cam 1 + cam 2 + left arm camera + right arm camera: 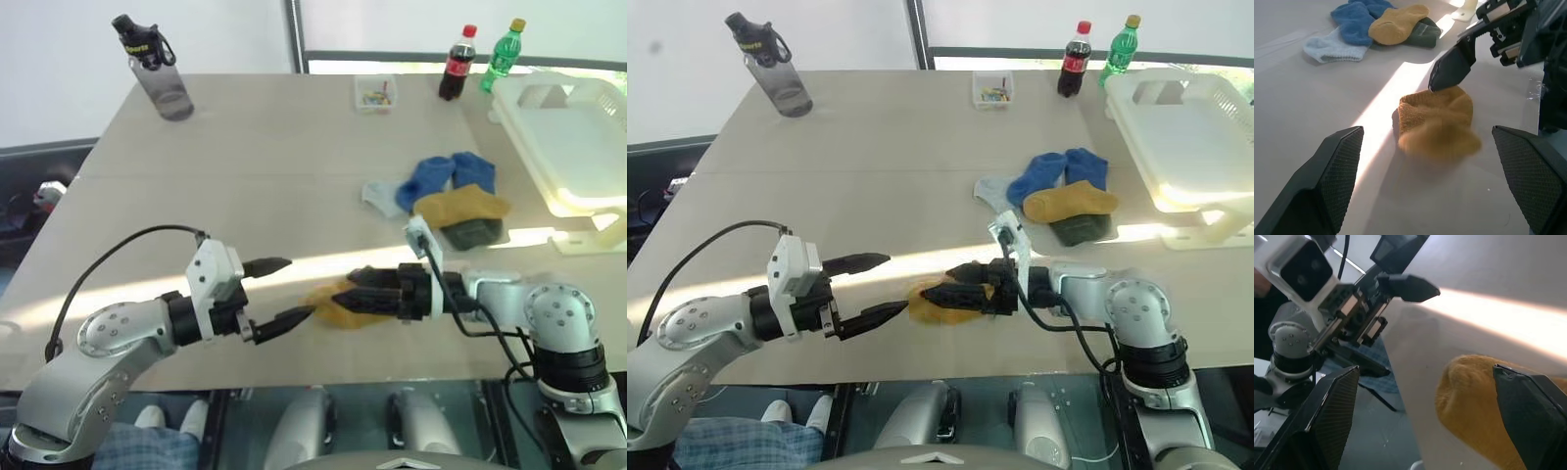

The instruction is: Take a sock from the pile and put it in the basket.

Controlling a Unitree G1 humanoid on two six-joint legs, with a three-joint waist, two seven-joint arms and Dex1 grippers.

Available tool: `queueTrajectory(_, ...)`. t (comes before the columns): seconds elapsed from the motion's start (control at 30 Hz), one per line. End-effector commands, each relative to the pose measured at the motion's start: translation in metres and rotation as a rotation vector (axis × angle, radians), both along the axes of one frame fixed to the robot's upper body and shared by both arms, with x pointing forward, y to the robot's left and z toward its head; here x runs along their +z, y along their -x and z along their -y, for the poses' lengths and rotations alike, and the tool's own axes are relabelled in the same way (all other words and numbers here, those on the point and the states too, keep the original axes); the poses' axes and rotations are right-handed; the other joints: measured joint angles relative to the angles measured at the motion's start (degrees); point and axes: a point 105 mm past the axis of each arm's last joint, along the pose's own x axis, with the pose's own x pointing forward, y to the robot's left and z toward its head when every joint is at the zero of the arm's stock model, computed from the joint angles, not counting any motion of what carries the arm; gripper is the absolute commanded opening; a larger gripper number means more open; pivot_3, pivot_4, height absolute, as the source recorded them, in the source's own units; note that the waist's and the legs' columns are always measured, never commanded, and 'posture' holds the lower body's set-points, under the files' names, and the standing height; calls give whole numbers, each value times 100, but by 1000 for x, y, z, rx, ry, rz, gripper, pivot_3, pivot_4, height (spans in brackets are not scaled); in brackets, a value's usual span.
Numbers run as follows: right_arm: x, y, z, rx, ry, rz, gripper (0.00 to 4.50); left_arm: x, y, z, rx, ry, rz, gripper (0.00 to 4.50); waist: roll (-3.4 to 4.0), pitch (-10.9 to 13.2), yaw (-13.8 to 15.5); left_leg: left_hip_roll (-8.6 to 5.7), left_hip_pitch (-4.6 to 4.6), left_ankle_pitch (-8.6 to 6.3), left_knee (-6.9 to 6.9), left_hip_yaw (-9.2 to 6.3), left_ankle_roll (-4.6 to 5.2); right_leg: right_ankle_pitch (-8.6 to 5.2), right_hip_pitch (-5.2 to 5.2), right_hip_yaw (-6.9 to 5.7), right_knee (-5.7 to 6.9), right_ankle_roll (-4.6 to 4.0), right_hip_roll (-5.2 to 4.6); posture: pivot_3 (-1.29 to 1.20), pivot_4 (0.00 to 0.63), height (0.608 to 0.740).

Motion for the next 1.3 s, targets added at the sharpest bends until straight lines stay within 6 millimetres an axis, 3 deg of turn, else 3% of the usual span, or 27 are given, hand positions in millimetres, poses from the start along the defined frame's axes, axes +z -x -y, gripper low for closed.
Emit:
queueTrajectory(0.03, 10, 6, -4, 30, -25, 39, 4473, 3, 2, 2, -24, -7, 8, 4500, 0, 0, -24, 0, 0, 0, 0, 0, 0, 0, 0, 0, 0, 0, 0, 0, 150, 740)
queueTrajectory(0.23, 8, -34, 38, -200, 63, 116, 4473, 3, 4, 2, -24, -7, 3, 4500, -1, 0, -31, -4, 0, 0, 2, 0, 0, 0, 2, -1, -1, 1, -1, 0, 150, 740)
queueTrajectory(0.33, 9, -39, 55, -233, 87, 147, 4473, 3, 4, 3, -26, -4, 0, 4500, 0, 0, -30, -3, 0, 0, 2, 0, 0, 0, 2, -1, -1, 0, 0, 0, 150, 740)
queueTrajectory(0.47, -8, -49, 77, -289, 209, 209, 4473, 3, 3, 4, -31, -3, -1, 4500, 0, 0, -35, 1, 1, 0, 2, 1, 1, 0, 3, 0, -2, 1, 2, 0, 150, 740)
queueTrajectory(0.73, -40, -35, 76, -165, 362, 404, 4473, 5, 1, 3, -47, -9, -1, 4500, -1, 0, -29, 2, 2, 0, 2, 2, 1, 0, 4, 1, 0, 1, 1, 0, 150, 740)
queueTrajectory(0.83, -48, -34, 78, -140, 387, 443, 3761, 4, 2, 3, -57, -11, -10, 4500, -1, 0, -29, 1, 2, 0, 3, 3, 0, 0, 5, 2, -1, 1, -1, 0, 150, 740)
queueTrajectory(1.1, -50, -38, 81, -146, 385, 465, 39, 1, 3, 3, -69, -26, -21, 4500, -1, 1, -27, 2, 7, 0, 7, 1, -1, 0, 9, 2, 1, 1, -1, 0, 150, 740)
queueTrajectory(1.3, -49, -43, 104, -204, 414, 439, 39, 0, 5, 2, -74, -33, -29, 4500, -1, 1, -12, 2, 7, 0, 6, 1, -1, 0, 9, 2, 1, 1, -3, 0, 150, 740)
